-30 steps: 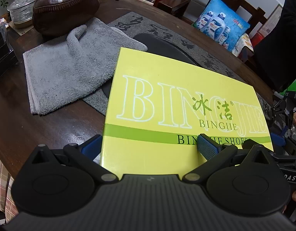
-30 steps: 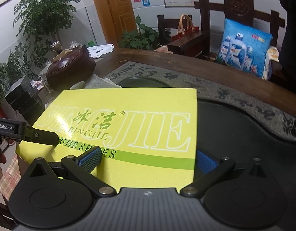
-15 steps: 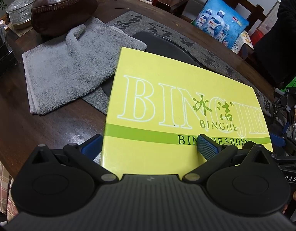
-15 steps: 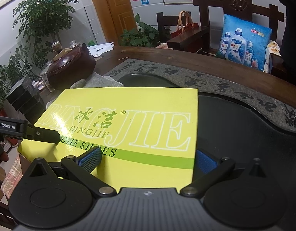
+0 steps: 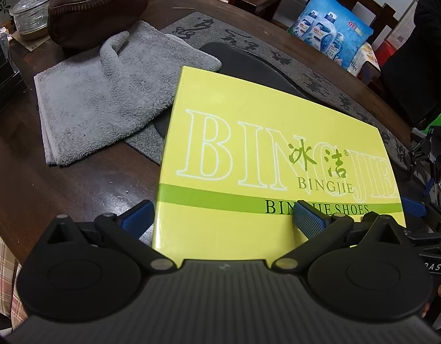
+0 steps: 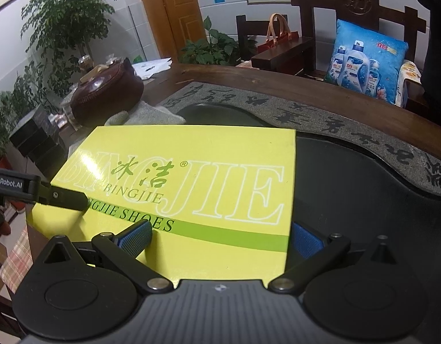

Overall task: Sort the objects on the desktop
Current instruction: 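Press the lid down over the box rim with both grippers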

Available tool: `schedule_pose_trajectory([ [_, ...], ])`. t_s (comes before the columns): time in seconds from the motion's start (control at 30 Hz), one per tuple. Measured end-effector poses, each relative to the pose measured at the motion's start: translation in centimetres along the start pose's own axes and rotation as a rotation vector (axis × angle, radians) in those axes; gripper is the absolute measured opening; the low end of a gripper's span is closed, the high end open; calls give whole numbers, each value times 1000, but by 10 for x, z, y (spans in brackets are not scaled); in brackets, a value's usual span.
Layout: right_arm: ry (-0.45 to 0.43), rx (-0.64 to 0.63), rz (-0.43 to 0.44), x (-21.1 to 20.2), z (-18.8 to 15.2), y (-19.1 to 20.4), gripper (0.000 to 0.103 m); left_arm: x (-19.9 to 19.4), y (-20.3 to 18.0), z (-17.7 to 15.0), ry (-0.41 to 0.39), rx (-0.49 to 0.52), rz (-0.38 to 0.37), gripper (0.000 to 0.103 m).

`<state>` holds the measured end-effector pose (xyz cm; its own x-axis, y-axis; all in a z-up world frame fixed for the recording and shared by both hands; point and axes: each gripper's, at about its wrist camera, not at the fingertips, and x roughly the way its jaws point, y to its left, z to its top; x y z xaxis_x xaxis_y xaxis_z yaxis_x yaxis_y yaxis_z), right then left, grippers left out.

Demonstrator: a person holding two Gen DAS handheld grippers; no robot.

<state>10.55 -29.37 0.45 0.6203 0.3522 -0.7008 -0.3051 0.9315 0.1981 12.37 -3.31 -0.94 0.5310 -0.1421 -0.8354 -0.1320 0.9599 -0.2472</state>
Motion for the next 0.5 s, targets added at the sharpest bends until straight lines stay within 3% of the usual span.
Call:
schedule_pose_trajectory([
  [0.5, 18, -35, -26, 0, -5, 9, 103, 2, 3, -10, 18, 1, 12, 103],
])
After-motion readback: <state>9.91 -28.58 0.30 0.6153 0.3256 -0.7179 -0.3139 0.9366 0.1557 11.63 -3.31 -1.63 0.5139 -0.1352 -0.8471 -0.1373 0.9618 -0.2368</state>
